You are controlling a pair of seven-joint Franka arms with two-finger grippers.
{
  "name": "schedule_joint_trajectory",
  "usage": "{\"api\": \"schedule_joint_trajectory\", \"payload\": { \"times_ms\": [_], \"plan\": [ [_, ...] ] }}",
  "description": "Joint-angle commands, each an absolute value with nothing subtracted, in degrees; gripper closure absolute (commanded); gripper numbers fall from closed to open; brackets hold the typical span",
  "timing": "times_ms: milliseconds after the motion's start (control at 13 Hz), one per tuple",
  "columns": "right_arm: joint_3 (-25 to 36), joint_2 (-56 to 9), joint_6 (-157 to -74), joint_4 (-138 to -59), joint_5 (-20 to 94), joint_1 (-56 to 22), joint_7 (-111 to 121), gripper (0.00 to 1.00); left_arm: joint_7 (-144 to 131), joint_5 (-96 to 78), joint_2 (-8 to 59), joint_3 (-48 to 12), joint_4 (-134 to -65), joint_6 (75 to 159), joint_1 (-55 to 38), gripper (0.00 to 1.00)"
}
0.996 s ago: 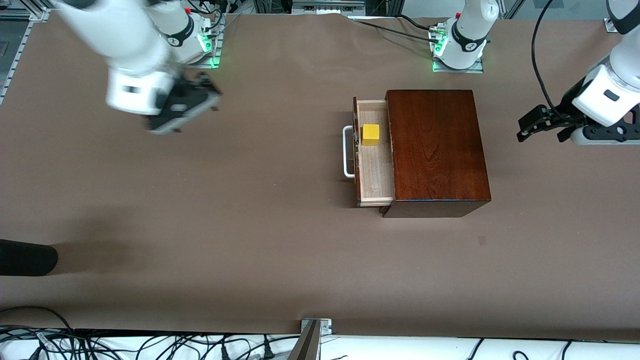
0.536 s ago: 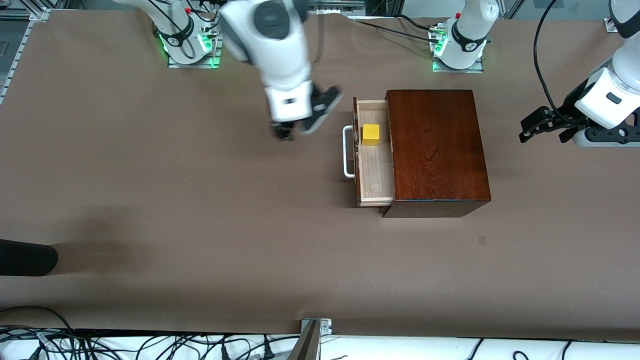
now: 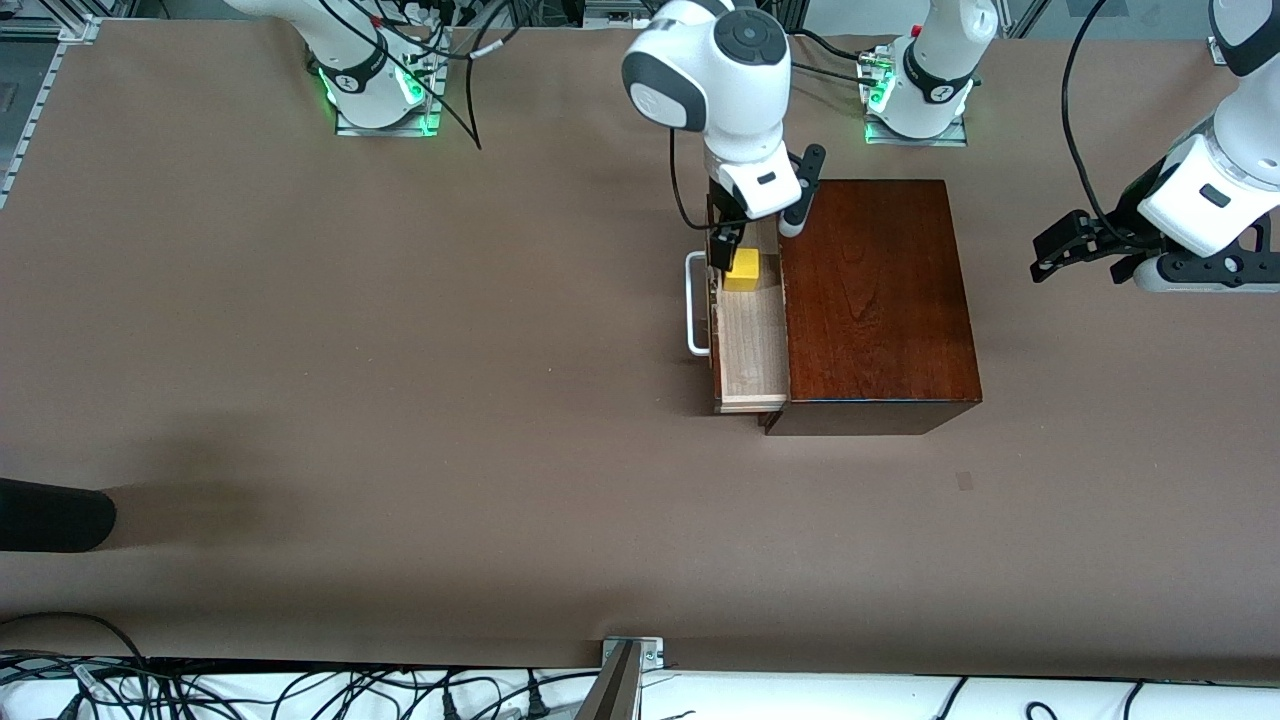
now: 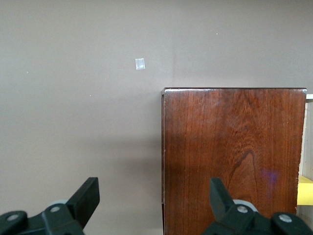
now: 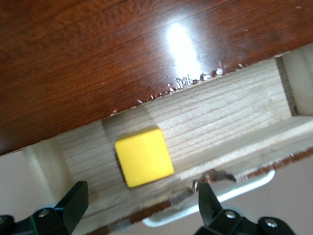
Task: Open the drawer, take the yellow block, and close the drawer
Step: 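Lower the right gripper into the drawer and grasp the yellow cube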
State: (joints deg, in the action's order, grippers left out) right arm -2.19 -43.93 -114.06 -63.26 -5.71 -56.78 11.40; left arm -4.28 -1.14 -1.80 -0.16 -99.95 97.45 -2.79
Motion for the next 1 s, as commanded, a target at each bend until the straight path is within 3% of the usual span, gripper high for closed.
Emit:
{"api": "schedule_joint_trajectory", "payload": {
  "times_ms": [0,920],
  "plan": [
    [-1.8,-46.0,-113.5,-60.5,-8.3,-57.9,15.3,0.00,-3.7,-0.8,-1.8,0.1,-99.6,96.8,-3.2,0.00],
    [-1.7,-50.1,-117.9,-60.3,-8.9,-59.0,18.2,0.00,-3.3,-0.8,-1.7,0.1,-99.2,96.3,-3.2,0.00]
  ]
}}
